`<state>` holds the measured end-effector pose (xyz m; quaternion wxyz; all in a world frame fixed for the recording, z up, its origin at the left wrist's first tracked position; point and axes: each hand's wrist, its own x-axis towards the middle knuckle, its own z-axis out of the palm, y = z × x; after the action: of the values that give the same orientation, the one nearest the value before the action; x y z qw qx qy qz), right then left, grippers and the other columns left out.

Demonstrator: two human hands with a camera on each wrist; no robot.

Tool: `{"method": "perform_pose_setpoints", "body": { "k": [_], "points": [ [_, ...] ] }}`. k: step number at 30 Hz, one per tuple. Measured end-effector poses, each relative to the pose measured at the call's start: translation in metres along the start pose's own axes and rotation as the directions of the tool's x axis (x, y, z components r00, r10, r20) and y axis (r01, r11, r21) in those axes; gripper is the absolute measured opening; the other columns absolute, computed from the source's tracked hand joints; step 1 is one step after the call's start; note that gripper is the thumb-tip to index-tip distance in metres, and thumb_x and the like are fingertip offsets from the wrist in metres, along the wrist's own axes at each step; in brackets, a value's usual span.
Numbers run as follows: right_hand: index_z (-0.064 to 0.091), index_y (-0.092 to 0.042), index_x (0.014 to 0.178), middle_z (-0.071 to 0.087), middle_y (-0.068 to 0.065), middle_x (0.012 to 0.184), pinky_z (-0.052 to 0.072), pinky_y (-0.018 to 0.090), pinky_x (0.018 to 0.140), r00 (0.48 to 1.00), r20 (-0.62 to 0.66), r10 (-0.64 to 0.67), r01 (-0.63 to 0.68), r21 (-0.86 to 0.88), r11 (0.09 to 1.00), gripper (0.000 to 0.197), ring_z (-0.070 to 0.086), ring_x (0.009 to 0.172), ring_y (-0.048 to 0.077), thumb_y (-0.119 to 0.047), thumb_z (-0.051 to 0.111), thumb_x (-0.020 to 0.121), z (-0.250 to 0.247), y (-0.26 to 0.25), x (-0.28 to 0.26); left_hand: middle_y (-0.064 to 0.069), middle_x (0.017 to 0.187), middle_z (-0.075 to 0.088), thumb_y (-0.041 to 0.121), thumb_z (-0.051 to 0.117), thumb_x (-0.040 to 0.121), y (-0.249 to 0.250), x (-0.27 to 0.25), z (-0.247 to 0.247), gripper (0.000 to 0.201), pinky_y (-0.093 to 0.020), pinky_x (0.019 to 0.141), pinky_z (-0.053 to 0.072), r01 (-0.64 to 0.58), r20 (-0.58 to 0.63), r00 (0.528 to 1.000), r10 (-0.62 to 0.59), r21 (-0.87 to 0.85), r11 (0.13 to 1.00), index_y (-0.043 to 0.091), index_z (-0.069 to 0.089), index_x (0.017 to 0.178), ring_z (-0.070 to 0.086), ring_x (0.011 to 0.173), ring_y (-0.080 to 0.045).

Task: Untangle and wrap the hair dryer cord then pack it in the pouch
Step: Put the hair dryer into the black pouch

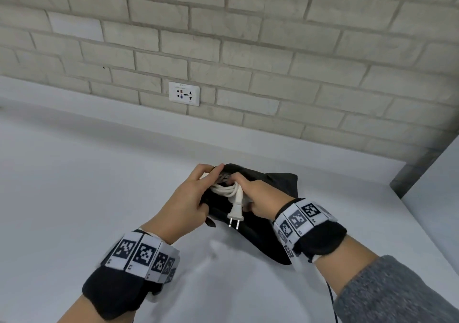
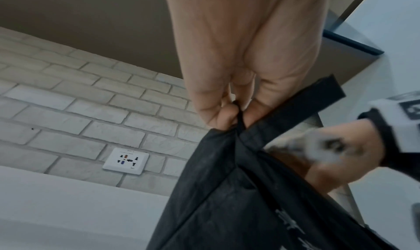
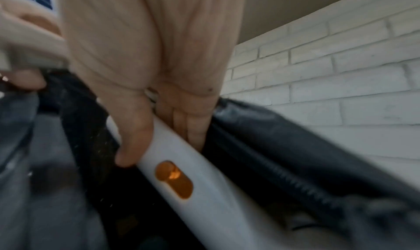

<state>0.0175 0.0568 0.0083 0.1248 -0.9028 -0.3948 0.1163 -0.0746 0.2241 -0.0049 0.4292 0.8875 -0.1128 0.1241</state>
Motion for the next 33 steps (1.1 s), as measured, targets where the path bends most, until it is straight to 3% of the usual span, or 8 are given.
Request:
{"method": "perform_pose_setpoints", "body": {
  "k": [9,15,19,22,26,29,31,33],
  "points": [
    [0.041,-0.009,0.133,0.049,0.017,0.135,0.039,0.041,0.099,0.949,0.069,0.308,-0.293,-0.166,0.942,0.038,0.048,0.123,0.033,-0.013,0.042,0.095,0.024,0.006,0.039,0.021,0.119,0.034,-0.021,0.039,0.072,0.005,-0.005,0.006,0.088,-0.002,0.057,0.042,-0.047,0.084,0.995,0.051,-0.052,0.998,0.032,0.024,0.141,0.049,0.083,0.017],
    [0.03,-0.022,0.139,0.037,-0.004,0.143,0.03,0.034,0.108,0.96,0.107,0.258,-0.199,-0.384,0.902,0.051,0.039,0.129,0.018,-0.028,0.047,0.091,0.079,0.128,0.097,0.019,0.118,0.037,-0.015,0.044,0.073,-0.01,-0.006,0.004,0.087,-0.01,0.061,0.043,0.036,0.107,0.994,-0.035,-0.002,0.999,0.039,0.018,0.137,0.051,0.075,-0.004],
    [0.044,-0.012,0.132,0.052,0.012,0.132,0.04,0.036,0.097,0.92,0.244,0.307,-0.24,-0.271,0.932,0.042,0.049,0.12,0.029,-0.014,0.05,0.09,0.032,0.018,0.023,0.016,0.111,0.041,-0.015,0.044,0.074,-0.014,-0.005,0.002,0.087,-0.016,0.058,0.045,0.066,0.256,0.963,-0.081,0.069,0.995,0.052,0.022,0.124,0.051,0.069,-0.006],
    [0.041,-0.016,0.135,0.052,0.007,0.133,0.038,0.032,0.099,0.93,0.32,0.183,-0.145,-0.139,0.98,0.046,0.05,0.119,0.024,-0.014,0.051,0.09,-0.004,-0.016,-0.035,0.022,0.103,0.037,-0.019,0.039,0.077,-0.016,-0.002,0.005,0.096,-0.004,0.065,0.042,0.031,0.442,0.893,-0.085,0.129,0.991,0.071,0.028,0.107,0.046,0.081,0.022],
    [0.063,-0.014,0.104,0.067,0.0,0.09,0.051,0.027,0.075,0.9,0.358,0.247,-0.274,0.026,0.961,0.019,0.064,0.086,0.015,-0.021,0.053,0.089,-0.035,0.017,-0.089,0.012,0.11,0.039,-0.017,0.033,0.077,-0.019,0.003,0.016,0.078,-0.016,0.079,0.053,0.094,0.614,0.748,-0.252,0.279,0.956,0.04,0.049,0.127,0.05,0.1,-0.002],
    [0.059,-0.013,0.081,0.062,-0.001,0.071,0.047,0.019,0.053,0.873,0.202,0.445,-0.471,0.109,0.875,0.017,0.062,0.062,0.011,-0.025,0.051,0.09,-0.041,0.056,-0.116,0.007,0.114,0.041,-0.007,0.037,0.077,-0.013,0.012,0.026,0.07,-0.025,0.092,0.046,-0.045,0.709,0.595,-0.378,0.499,0.865,0.042,0.051,0.124,0.047,0.109,-0.014],
    [0.057,-0.01,0.086,0.064,0.004,0.073,0.048,0.023,0.058,0.788,0.107,0.607,-0.615,0.096,0.782,0.027,0.06,0.058,0.012,-0.034,0.048,0.091,-0.031,0.082,-0.123,0.005,0.122,0.047,0.002,0.044,0.081,-0.006,0.017,0.034,0.058,-0.024,0.09,0.043,-0.1,0.734,0.485,-0.476,0.587,0.803,0.039,0.052,0.125,0.049,0.112,-0.017],
    [0.055,-0.005,0.098,0.069,0.011,0.084,0.053,0.033,0.074,0.678,0.128,0.724,-0.735,0.109,0.669,0.043,0.064,0.067,0.02,-0.046,0.046,0.09,-0.013,0.105,-0.127,0.003,0.132,0.049,0.03,0.049,0.088,0.0,0.021,0.041,0.041,-0.026,0.096,0.039,-0.113,0.691,0.48,-0.541,0.66,0.742,0.033,0.048,0.13,0.049,0.118,-0.018]
  ]
}}
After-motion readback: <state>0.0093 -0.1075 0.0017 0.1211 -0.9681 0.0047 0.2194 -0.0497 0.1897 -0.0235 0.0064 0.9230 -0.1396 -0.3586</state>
